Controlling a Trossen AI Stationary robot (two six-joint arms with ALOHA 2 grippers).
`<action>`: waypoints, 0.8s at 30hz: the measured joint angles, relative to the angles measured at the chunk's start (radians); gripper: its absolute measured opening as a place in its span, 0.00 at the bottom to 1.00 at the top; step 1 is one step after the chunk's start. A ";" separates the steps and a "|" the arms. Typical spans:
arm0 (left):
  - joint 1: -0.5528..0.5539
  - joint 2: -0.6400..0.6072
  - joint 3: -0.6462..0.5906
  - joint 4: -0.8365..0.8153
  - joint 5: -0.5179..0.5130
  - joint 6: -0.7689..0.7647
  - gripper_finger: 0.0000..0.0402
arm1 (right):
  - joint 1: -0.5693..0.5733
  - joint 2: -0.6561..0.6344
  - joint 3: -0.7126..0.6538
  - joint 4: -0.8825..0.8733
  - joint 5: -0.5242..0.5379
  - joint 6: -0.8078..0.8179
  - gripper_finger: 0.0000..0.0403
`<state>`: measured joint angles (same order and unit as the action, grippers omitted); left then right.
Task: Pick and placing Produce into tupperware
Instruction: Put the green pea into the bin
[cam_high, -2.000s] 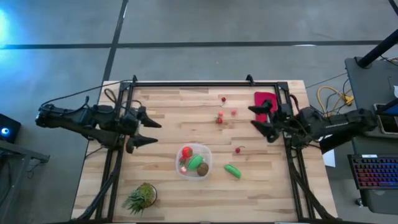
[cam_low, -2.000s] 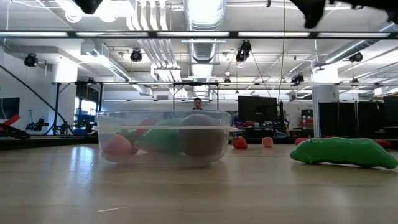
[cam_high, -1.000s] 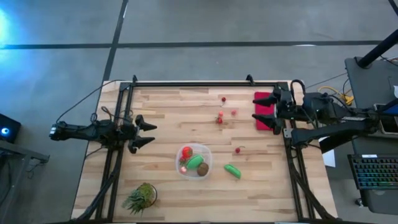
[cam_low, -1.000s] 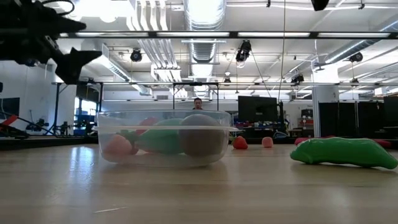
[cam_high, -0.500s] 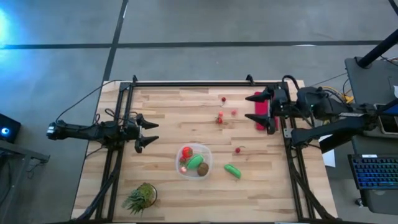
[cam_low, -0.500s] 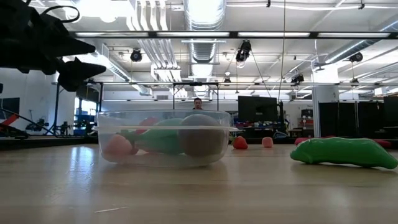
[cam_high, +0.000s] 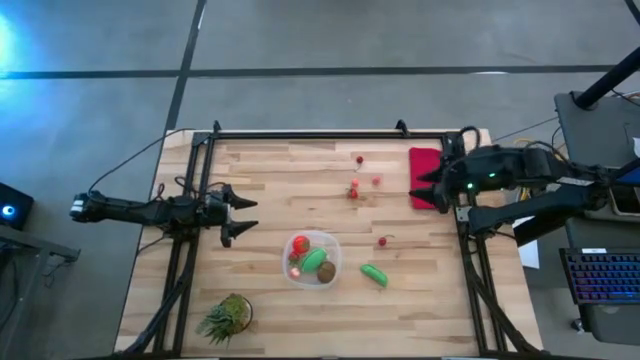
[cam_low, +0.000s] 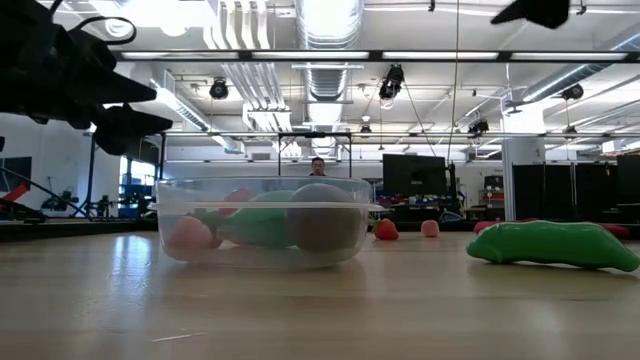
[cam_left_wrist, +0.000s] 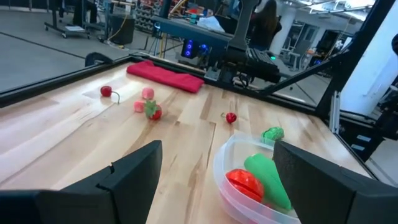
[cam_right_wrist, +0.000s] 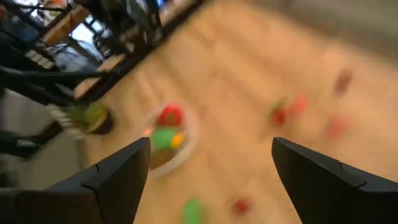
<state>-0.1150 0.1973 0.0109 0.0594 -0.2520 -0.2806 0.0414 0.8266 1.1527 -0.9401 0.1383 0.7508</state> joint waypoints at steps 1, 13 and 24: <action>0.000 0.003 0.000 0.002 0.000 0.000 0.73 | 0.000 0.005 -0.011 0.007 -0.037 0.073 0.81; 0.000 0.043 0.000 0.009 0.004 0.000 0.73 | 0.005 0.116 -0.076 0.354 -0.142 0.194 0.81; 0.000 0.070 0.000 0.010 0.005 0.000 0.73 | 0.004 0.167 0.004 0.381 -0.109 0.130 0.81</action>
<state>-0.1150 0.2668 0.0105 0.0693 -0.2471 -0.2806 0.0452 0.9937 1.1571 -0.5593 0.0293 0.8810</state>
